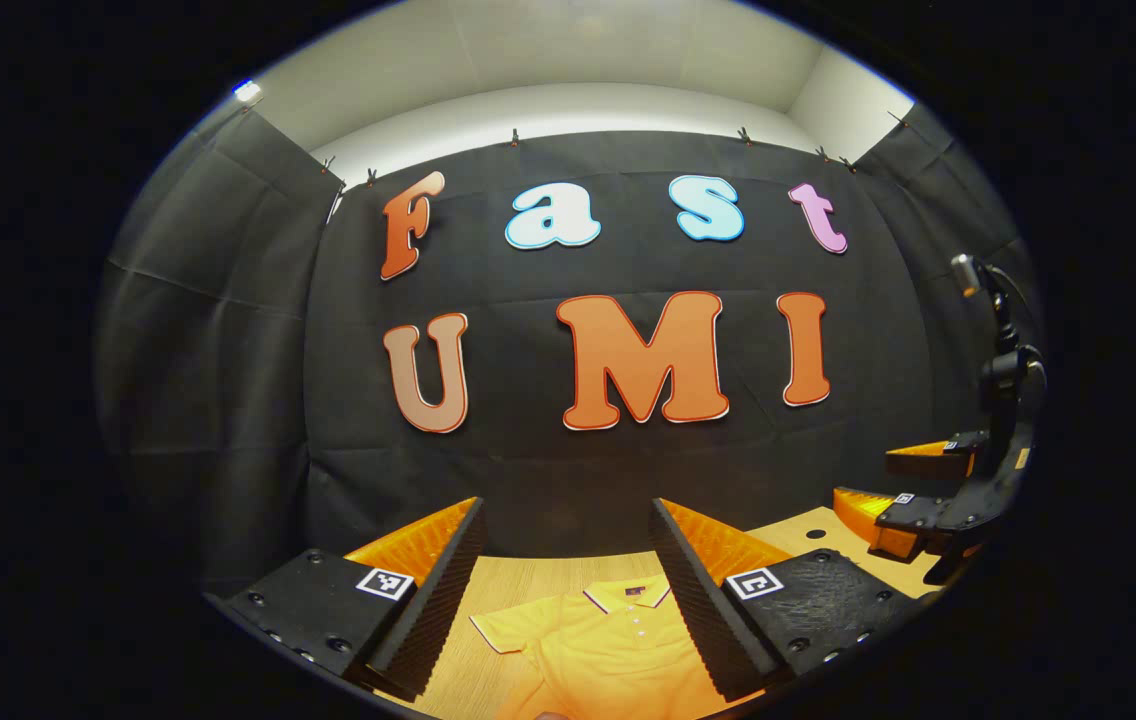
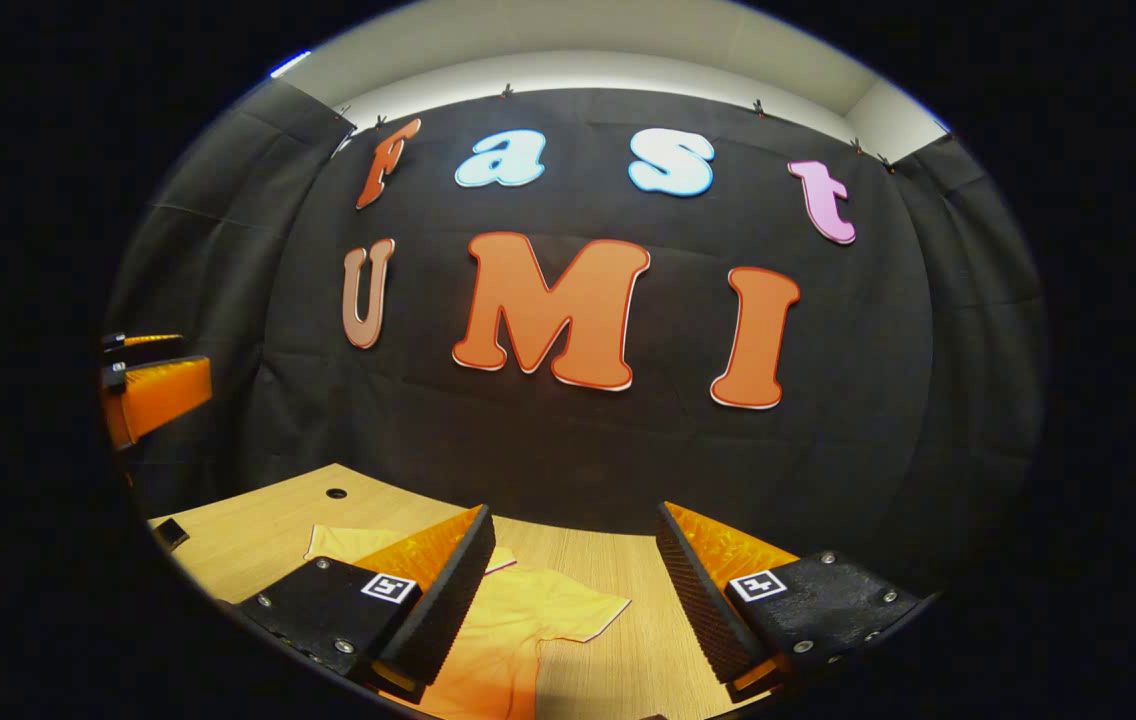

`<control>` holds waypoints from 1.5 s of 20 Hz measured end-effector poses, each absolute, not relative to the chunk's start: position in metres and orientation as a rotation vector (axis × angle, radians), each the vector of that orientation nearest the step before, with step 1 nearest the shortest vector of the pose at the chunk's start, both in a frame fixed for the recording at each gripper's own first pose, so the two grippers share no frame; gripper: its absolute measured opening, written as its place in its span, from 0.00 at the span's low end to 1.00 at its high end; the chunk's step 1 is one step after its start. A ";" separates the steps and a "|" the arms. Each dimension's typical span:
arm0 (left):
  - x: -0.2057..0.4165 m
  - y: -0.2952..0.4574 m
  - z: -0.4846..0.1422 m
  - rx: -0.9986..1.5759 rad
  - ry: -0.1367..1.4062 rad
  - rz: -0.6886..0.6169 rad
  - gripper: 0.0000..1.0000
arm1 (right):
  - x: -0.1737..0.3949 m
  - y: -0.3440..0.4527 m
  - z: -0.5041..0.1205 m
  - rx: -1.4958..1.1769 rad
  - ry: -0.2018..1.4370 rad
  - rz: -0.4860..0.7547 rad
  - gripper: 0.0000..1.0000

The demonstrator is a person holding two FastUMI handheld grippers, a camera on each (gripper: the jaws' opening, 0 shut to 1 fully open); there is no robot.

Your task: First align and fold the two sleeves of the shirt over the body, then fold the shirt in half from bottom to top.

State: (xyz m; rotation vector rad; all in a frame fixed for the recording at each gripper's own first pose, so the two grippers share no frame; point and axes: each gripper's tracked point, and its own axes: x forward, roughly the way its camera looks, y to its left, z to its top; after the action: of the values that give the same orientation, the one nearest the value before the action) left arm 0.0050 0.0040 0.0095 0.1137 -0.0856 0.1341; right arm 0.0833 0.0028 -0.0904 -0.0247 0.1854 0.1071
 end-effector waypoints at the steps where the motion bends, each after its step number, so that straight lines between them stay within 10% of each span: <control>1: 0.004 0.004 0.012 0.120 -0.091 0.142 0.98 | 0.091 0.000 -0.101 -0.021 0.217 0.105 0.98; 30: 0.017 0.034 -0.037 0.198 0.105 0.442 0.99 | 0.202 -0.028 -0.421 0.010 1.272 0.130 0.89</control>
State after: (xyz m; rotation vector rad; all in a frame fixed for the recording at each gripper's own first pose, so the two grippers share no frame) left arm 0.0175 0.0338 -0.0368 0.1982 0.1047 0.4416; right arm 0.2020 -0.0285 -0.4214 0.0101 1.2717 0.1297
